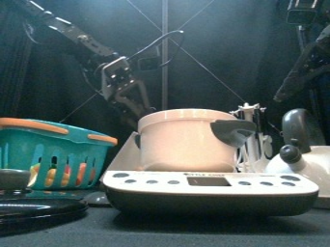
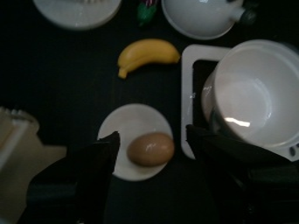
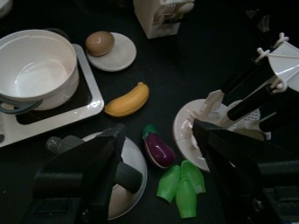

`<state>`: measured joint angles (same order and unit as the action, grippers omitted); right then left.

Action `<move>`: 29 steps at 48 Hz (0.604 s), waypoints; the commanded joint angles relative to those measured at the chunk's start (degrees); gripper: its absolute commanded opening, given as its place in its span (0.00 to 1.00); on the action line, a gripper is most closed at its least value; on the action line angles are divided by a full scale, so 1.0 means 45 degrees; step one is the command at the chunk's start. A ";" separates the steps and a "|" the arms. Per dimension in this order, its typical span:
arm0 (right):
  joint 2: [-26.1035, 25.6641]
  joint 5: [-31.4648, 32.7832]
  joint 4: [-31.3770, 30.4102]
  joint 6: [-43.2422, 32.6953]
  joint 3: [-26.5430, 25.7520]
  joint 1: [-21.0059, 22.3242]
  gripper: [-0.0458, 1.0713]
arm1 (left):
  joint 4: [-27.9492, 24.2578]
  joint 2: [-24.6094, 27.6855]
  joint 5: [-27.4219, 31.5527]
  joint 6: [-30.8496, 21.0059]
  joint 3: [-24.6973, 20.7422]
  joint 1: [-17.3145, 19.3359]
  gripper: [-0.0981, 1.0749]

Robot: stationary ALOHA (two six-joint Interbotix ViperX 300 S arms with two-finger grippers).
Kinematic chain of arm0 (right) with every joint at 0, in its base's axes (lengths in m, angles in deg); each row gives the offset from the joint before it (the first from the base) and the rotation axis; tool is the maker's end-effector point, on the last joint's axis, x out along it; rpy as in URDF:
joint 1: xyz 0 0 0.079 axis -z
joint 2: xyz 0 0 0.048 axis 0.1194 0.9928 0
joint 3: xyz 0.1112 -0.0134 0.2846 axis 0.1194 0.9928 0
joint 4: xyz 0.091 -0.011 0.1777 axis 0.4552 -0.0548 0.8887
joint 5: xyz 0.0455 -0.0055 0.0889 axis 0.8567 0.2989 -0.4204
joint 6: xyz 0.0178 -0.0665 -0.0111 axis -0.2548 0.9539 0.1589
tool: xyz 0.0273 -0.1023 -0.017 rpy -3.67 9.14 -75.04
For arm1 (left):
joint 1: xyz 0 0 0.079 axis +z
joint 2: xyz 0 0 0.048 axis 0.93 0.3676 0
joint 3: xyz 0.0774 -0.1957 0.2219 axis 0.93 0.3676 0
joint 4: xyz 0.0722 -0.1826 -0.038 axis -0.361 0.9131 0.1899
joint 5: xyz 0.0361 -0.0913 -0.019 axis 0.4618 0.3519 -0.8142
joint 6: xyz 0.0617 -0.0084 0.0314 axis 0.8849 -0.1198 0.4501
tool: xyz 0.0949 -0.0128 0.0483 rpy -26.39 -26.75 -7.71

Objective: Grab egg

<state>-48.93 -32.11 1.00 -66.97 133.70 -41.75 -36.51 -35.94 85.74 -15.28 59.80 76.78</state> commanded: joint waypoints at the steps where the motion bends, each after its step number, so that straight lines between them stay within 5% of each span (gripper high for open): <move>1: -0.0059 -0.0020 -0.0098 -0.0020 -0.0137 0.0137 0.89 | -0.0840 -0.0254 0.0020 0.0039 0.0020 -0.0020 0.90; 13: -0.0039 -0.0195 -0.0039 -0.0039 -0.0039 0.0273 0.89 | -0.3574 -0.0195 0.0176 0.0039 0.0000 -0.0156 0.90; 29: -0.0020 -0.0742 -0.0020 -0.0039 0.0078 0.0605 0.89 | -0.5273 0.0820 -0.0039 0.0078 -0.0508 -0.0977 0.90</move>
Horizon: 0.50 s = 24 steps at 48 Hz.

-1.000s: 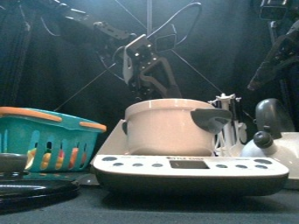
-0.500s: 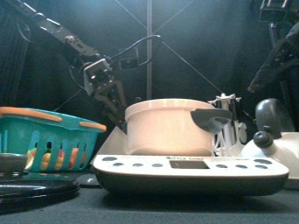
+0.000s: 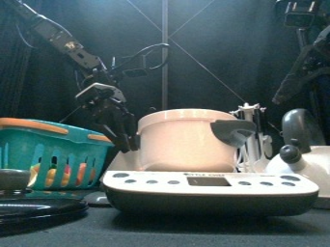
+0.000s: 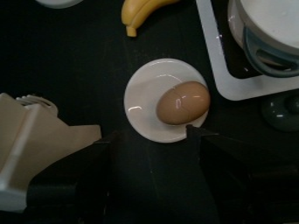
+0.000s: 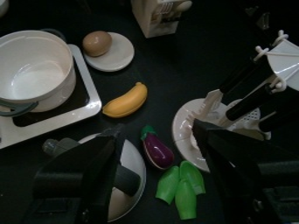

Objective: Grab egg

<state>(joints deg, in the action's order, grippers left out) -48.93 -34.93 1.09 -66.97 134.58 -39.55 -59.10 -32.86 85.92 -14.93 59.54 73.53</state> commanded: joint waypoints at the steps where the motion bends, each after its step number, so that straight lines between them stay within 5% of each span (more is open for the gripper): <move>1: -0.0020 -0.0137 -0.0039 -0.0039 -0.0117 0.0137 0.89 | -0.0352 0.0234 -0.0078 -0.0020 -0.0488 -0.0332 0.90; 24: 0.0000 -0.0293 -0.0020 -0.0039 -0.0098 0.0234 0.89 | -0.1328 0.1094 0.0039 0.0000 -0.0664 -0.0605 0.90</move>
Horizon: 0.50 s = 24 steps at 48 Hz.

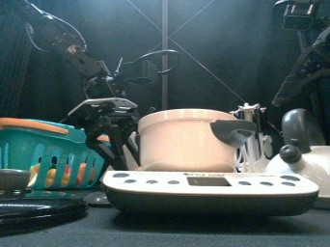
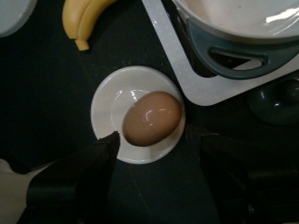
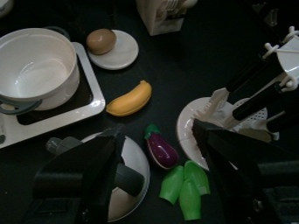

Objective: Grab egg

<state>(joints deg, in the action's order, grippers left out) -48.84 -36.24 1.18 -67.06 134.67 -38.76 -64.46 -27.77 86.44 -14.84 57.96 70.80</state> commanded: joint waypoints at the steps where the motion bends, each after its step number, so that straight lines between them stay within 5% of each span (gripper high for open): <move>1: -0.0020 -0.0020 -0.0039 -0.0020 -0.0117 0.0059 0.89 | -0.0195 -0.0020 -0.0098 -0.0020 -0.0312 0.0020 0.90; 24: 0.0000 -0.0176 -0.0039 -0.0039 -0.0059 0.0059 0.89 | -0.0391 0.0664 -0.0391 -0.0039 -0.0723 0.0078 0.89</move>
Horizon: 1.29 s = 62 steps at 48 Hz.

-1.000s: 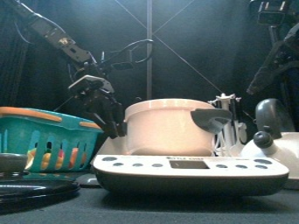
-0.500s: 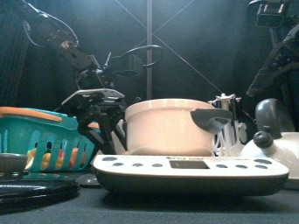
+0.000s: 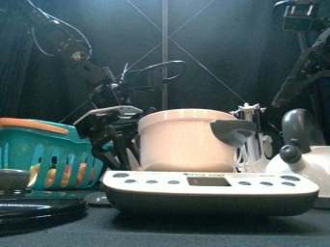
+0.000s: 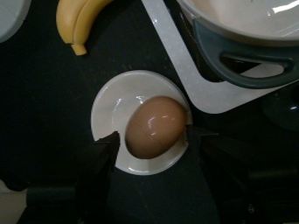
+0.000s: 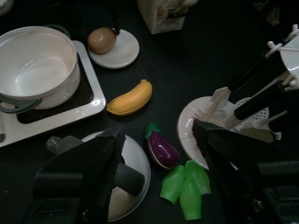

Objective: Grab egg

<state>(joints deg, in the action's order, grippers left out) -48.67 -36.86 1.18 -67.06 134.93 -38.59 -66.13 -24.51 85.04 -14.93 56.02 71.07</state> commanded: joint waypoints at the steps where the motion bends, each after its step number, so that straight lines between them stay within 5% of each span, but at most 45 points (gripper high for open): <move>1: -0.0039 -0.0020 -0.0020 -0.0039 -0.0117 0.0039 0.89 | -0.0020 -0.0020 -0.0078 -0.0020 -0.0273 0.0059 0.89; 30: 0.0059 -0.0020 0.0176 -0.0020 -0.0117 0.0078 0.89 | 0.0078 -0.0098 -0.0020 -0.0078 -0.0234 0.0059 0.71; 62: 0.0059 -0.0195 0.0254 0.0000 -0.0098 0.0156 0.89 | 0.0215 -0.1016 0.0156 -0.0117 -0.0156 0.0000 0.71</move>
<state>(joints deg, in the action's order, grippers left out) -48.23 -37.65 2.23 -67.06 134.93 -37.97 -65.17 -27.59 85.83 -15.37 56.02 70.98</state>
